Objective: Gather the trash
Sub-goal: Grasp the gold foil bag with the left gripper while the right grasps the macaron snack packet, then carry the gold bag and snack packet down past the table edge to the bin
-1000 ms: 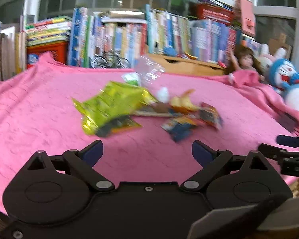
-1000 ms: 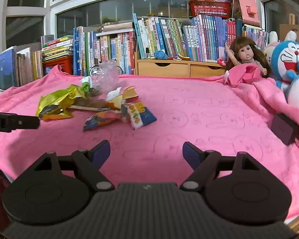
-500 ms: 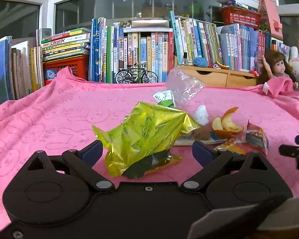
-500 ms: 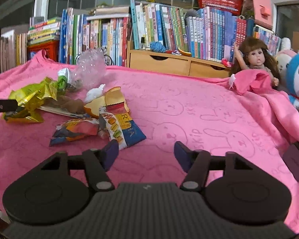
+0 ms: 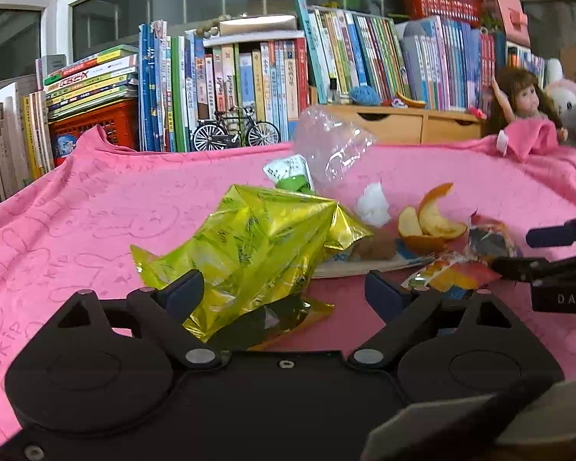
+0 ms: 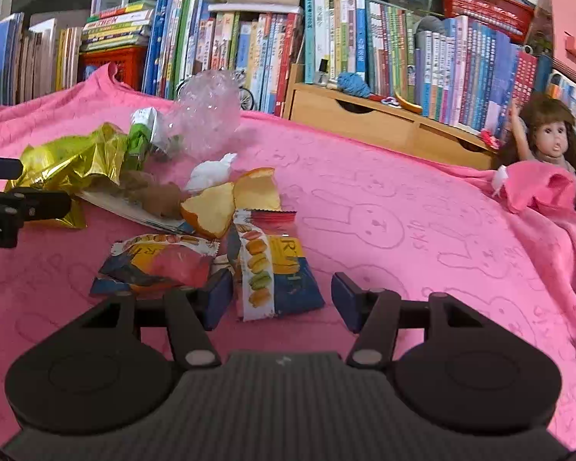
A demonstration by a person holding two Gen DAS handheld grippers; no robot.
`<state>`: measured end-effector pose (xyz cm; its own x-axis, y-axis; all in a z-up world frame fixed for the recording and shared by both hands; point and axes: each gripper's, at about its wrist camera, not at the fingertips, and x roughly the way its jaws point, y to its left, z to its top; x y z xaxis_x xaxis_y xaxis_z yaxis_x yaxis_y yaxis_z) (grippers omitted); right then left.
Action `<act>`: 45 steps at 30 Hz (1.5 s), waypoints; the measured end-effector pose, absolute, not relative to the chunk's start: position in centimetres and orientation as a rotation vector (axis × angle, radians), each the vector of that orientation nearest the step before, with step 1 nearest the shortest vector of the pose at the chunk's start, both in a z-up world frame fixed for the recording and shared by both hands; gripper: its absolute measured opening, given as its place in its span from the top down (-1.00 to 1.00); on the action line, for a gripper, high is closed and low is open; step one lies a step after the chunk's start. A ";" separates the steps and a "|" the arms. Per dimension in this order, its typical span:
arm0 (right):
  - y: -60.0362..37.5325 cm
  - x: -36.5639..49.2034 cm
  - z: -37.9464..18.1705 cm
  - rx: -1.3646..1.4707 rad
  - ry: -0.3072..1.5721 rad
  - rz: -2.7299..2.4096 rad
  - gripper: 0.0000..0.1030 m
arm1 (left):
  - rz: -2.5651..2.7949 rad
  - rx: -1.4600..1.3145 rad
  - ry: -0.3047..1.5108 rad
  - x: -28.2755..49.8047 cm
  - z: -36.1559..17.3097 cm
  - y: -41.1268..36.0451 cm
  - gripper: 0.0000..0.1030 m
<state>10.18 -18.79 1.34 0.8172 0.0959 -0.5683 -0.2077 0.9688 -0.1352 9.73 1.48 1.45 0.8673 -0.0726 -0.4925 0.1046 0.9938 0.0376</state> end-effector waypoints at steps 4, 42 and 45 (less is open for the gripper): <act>-18.8 10.9 0.9 -0.171 0.608 0.176 -0.38 | -0.094 0.069 0.528 10.4 0.8 1.1 -0.60; -20.2 4.1 4.5 -0.062 0.513 0.164 0.00 | -0.220 -0.020 0.452 2.0 7.0 0.1 0.76; -20.2 3.0 4.5 -0.052 0.515 0.167 0.00 | -0.249 -0.020 0.452 0.9 7.3 -0.5 0.76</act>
<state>3.05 -20.17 4.51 0.8571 0.1462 -0.4940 -0.1723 0.9850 -0.0075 0.91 -0.54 7.27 0.8699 -0.2427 -0.4294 0.2338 0.9694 -0.0742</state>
